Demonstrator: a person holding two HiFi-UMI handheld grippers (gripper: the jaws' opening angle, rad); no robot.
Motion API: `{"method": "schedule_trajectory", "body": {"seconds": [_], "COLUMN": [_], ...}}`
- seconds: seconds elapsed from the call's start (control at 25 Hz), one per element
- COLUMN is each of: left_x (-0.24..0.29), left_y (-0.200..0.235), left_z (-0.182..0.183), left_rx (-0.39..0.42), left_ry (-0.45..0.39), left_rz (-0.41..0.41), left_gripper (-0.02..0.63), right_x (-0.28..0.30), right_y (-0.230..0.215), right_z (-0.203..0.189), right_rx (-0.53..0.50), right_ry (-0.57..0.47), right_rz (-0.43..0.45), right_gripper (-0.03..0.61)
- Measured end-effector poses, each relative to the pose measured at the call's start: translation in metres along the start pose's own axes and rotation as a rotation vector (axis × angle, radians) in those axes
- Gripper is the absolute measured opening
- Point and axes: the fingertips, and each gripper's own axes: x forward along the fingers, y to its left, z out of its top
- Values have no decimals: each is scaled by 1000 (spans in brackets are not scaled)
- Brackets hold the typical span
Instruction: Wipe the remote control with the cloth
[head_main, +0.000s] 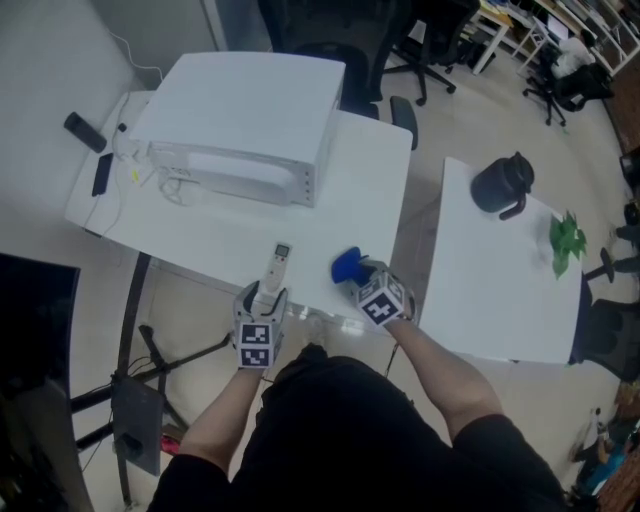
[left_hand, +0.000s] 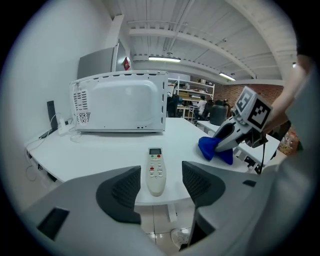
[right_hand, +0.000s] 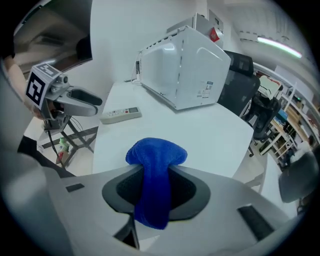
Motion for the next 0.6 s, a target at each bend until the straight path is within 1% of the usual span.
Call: {"method": "schedule_trajectory", "body": {"seconds": [0.16, 0.32, 0.36, 0.44, 0.6], "left_x": [-6, -13, -15, -23, -49], "left_y": [0, 1, 0, -4, -22], "left_z": [-7, -5, -1, 7, 27], "left_rx": [6, 9, 11, 13, -2], "left_ry": [9, 2, -8, -33, -102], "left_rz": [13, 35, 39, 48, 59], "left_gripper": [264, 264, 264, 264, 264], "right_x": [8, 9, 4, -15, -74], "right_y": [-1, 3, 1, 0, 13], "right_z": [1, -3, -2, 4, 21], "right_rx": [-14, 18, 23, 35, 56], "right_ry": [5, -3, -20, -79, -237], "right_rz": [3, 44, 39, 25, 30], "right_gripper": [151, 191, 204, 207, 207]}}
